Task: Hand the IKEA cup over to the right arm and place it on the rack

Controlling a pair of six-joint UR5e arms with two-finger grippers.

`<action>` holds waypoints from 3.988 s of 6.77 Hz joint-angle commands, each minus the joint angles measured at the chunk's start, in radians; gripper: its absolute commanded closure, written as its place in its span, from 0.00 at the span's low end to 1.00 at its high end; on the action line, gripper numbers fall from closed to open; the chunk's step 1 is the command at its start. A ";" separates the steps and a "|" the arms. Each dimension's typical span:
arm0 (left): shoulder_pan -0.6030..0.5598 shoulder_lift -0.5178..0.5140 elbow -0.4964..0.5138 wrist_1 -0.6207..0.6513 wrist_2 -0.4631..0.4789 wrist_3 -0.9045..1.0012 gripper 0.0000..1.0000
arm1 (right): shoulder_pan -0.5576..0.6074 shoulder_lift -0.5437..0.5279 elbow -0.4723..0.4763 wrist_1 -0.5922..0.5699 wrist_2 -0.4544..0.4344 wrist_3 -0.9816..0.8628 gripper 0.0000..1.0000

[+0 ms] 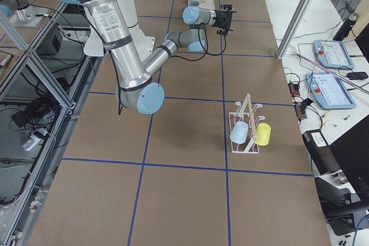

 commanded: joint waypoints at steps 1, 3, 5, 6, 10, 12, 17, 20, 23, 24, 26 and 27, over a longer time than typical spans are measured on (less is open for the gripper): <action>0.019 -0.078 -0.013 -0.220 -0.003 -0.494 1.00 | 0.000 0.003 0.026 0.002 -0.001 0.054 0.00; 0.068 -0.079 0.018 -0.487 0.048 -0.849 1.00 | -0.026 0.011 0.031 0.055 -0.048 0.099 0.00; 0.166 -0.079 0.105 -0.812 0.227 -1.202 1.00 | -0.115 0.012 0.025 0.135 -0.157 0.099 0.00; 0.227 -0.092 0.139 -0.952 0.309 -1.358 1.00 | -0.161 0.022 0.021 0.197 -0.219 0.099 0.00; 0.472 -0.292 0.210 -1.167 0.493 -1.588 1.00 | -0.215 0.055 0.005 0.287 -0.297 0.116 0.00; 0.473 -0.312 0.339 -1.501 0.494 -1.764 1.00 | -0.189 0.055 0.013 0.288 -0.290 0.180 0.00; 0.526 -0.413 0.475 -1.608 0.588 -1.817 1.00 | -0.181 0.054 0.004 0.284 -0.286 0.181 0.00; 0.548 -0.422 0.477 -1.608 0.590 -1.814 1.00 | -0.181 0.054 0.004 0.284 -0.287 0.182 0.00; 0.590 -0.424 0.466 -1.610 0.610 -1.814 1.00 | -0.181 0.054 -0.007 0.284 -0.289 0.184 0.01; 0.590 -0.424 0.466 -1.610 0.612 -1.812 1.00 | -0.181 0.054 -0.009 0.284 -0.289 0.184 0.01; 0.593 -0.422 0.448 -1.611 0.627 -1.817 1.00 | -0.180 0.054 -0.010 0.284 -0.289 0.184 0.01; 0.593 -0.421 0.444 -1.611 0.633 -1.817 1.00 | -0.178 0.054 -0.010 0.284 -0.289 0.184 0.01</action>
